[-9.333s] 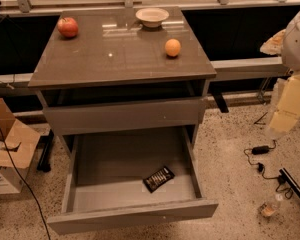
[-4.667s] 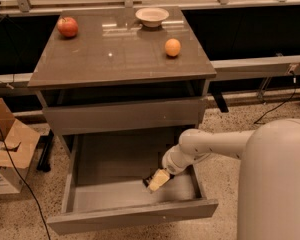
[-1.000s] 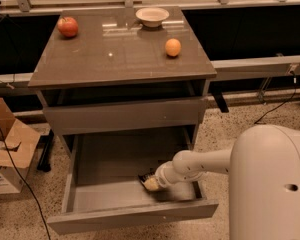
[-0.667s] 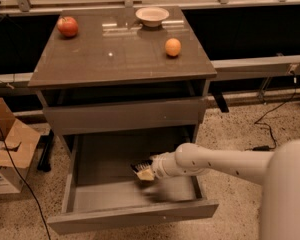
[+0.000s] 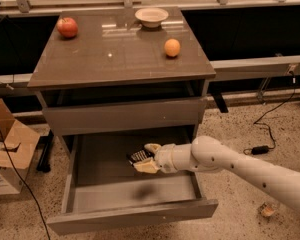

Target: Pick rxbar chocolate from middle drawer and place on counter

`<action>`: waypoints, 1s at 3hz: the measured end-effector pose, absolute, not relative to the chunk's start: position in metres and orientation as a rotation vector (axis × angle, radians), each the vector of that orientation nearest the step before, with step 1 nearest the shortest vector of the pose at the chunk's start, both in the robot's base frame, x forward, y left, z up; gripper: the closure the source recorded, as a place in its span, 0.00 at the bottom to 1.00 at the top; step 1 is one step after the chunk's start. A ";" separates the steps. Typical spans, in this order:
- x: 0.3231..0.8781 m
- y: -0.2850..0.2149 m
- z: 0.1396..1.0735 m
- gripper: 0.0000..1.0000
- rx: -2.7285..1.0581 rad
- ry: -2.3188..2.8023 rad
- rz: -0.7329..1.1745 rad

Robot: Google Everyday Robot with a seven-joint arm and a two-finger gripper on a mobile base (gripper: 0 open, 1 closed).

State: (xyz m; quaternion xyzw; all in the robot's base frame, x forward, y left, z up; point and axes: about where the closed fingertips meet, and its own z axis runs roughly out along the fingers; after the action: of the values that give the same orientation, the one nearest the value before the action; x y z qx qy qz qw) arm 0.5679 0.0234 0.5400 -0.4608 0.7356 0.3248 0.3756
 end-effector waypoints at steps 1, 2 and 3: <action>0.528 0.012 0.647 1.00 -1.268 1.708 0.744; 0.509 0.005 0.727 1.00 -1.343 1.619 0.610; 0.532 -0.012 0.829 1.00 -1.421 1.566 0.371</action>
Offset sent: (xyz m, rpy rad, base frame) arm -0.0811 -0.0308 0.2859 -0.1242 -0.4724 0.1044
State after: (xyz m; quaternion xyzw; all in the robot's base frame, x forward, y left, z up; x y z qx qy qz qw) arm 0.5324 -0.0123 0.8286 -0.5818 0.6409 0.1520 0.4771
